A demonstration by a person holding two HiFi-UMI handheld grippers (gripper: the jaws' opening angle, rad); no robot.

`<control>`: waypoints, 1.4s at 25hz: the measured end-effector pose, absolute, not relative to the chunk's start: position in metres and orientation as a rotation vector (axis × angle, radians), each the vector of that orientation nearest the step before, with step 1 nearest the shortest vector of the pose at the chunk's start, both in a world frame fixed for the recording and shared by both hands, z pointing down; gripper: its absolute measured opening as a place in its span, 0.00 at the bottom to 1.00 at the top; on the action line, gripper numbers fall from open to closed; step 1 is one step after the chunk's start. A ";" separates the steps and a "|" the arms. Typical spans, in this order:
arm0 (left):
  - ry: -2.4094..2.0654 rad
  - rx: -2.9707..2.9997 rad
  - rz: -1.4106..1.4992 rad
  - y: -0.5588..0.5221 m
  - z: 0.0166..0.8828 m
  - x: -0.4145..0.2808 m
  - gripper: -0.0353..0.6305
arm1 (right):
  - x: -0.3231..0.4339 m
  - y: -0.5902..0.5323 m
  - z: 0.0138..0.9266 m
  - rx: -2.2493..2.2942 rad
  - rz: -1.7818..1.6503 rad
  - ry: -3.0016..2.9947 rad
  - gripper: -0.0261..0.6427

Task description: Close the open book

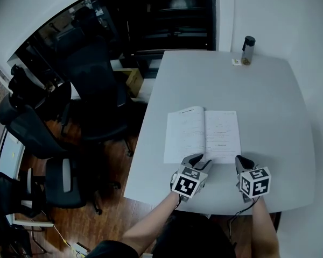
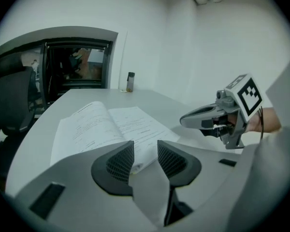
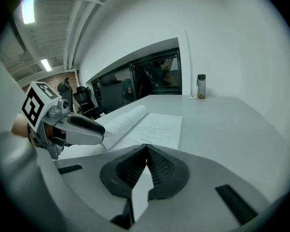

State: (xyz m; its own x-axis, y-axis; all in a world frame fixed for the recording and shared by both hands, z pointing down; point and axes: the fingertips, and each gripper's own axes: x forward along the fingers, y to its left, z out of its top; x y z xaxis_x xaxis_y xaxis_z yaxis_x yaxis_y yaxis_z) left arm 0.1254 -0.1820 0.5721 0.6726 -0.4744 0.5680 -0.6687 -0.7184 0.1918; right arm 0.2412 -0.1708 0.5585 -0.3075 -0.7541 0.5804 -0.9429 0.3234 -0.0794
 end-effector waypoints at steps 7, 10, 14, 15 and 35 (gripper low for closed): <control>-1.002 2.415 0.684 -0.184 0.581 0.063 0.29 | 0.149 -0.185 0.556 1.236 0.448 -2.260 0.09; -1.049 2.370 0.689 -0.188 0.586 0.031 0.29 | 0.108 -0.188 0.556 1.133 0.391 -2.298 0.26; -1.085 2.308 0.698 -0.194 0.598 -0.002 0.29 | 0.073 -0.194 0.567 1.049 0.285 -2.256 0.41; -1.089 2.296 0.704 -0.194 0.600 -0.008 0.29 | 0.070 -0.196 0.571 1.054 0.276 -2.232 0.44; -0.963 2.347 0.755 -0.202 0.606 0.009 0.29 | 0.125 -0.193 0.579 1.382 0.719 -2.198 0.38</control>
